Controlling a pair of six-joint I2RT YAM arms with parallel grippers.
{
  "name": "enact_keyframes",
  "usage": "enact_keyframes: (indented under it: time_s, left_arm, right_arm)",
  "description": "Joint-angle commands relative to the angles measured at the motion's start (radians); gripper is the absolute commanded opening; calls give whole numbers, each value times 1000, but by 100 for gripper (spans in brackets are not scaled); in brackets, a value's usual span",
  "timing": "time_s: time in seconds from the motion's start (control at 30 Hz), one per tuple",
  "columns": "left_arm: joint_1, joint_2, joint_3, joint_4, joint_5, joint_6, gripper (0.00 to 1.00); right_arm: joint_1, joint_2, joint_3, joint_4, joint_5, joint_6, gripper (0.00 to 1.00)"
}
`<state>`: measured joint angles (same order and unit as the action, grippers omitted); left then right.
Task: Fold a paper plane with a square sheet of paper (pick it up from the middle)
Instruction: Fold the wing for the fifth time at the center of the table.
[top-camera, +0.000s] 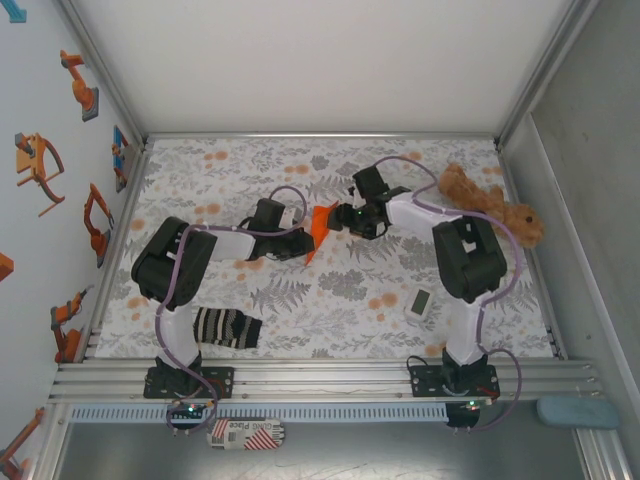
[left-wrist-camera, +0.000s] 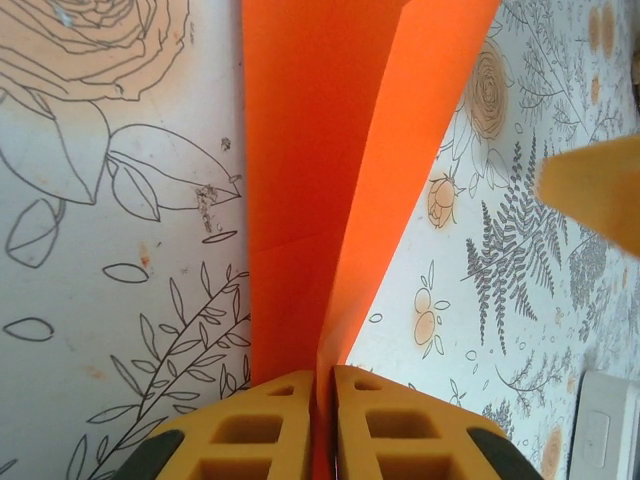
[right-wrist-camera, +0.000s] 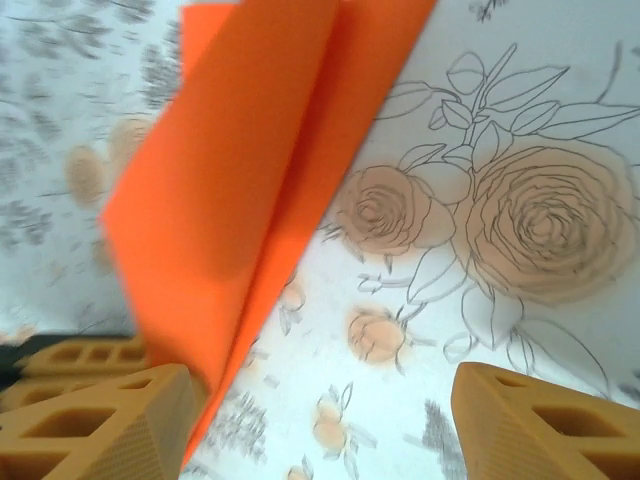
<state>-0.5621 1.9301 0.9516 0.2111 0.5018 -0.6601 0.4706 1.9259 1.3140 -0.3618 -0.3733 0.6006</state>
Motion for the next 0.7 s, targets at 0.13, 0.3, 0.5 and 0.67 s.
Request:
enact_keyframes:
  time_s: [0.13,0.3,0.5,0.67]
  left_arm:
    - [5,58,31,-148,27,35,12]
    - [6,63,55,-198,35,41,11]
    - [6,76,77,-223,47,39,12]
    - [6,83,88,-243,46,43,12]
  right_arm:
    - [-1,-92,-115,254,-222,-32,49]
    - [5,16,-64,322,-315,37,23]
    - [29,98,10,269,-291,25,16]
    - [34,146,51,220,-256,18,13]
